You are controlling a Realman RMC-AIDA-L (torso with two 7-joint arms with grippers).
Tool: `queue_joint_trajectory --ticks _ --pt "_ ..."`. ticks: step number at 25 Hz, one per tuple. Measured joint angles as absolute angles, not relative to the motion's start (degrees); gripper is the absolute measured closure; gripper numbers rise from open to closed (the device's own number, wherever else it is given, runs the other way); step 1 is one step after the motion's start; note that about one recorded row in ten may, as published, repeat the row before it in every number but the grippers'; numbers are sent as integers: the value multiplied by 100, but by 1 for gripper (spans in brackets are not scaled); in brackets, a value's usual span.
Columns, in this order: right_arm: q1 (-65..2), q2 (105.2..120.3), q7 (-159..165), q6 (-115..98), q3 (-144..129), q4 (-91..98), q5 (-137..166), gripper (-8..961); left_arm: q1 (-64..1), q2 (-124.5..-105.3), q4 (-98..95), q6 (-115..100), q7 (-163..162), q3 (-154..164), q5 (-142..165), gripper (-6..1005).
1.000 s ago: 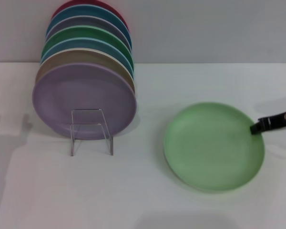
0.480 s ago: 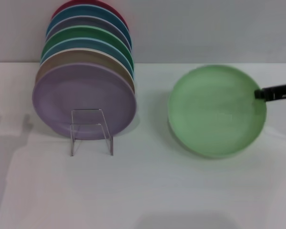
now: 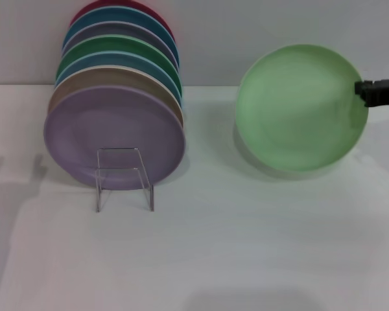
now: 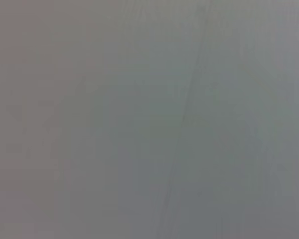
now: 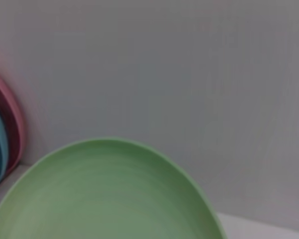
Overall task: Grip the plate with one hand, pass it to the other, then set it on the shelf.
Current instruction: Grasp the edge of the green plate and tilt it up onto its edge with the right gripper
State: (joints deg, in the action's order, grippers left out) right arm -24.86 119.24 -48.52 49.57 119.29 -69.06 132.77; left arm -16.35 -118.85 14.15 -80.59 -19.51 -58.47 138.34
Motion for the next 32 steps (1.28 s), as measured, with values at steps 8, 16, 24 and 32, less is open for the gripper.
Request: queue_joint_trajectory --ticks 8,16,24,32 --pt "-2395 11921 -4828 4155 11110 -7042 13564 934 -1652 -11874 1416 -8083 -1951 -5791 13834 217" --pt "-1962 11927 -4677 3393 10068 -7773 14261 934 -1653 -11873 1415 -8075 -1951 -5792 13833 217" --pt "-1278 11931 -4704 2051 9111 -8355 14851 934 -1660 -11867 1398 -8089 -1951 -5792 13834 217" --pt "-921 11940 -4529 -375 8153 -7644 14947 934 -1668 -11865 1404 -8066 -1951 -5792 13834 217"
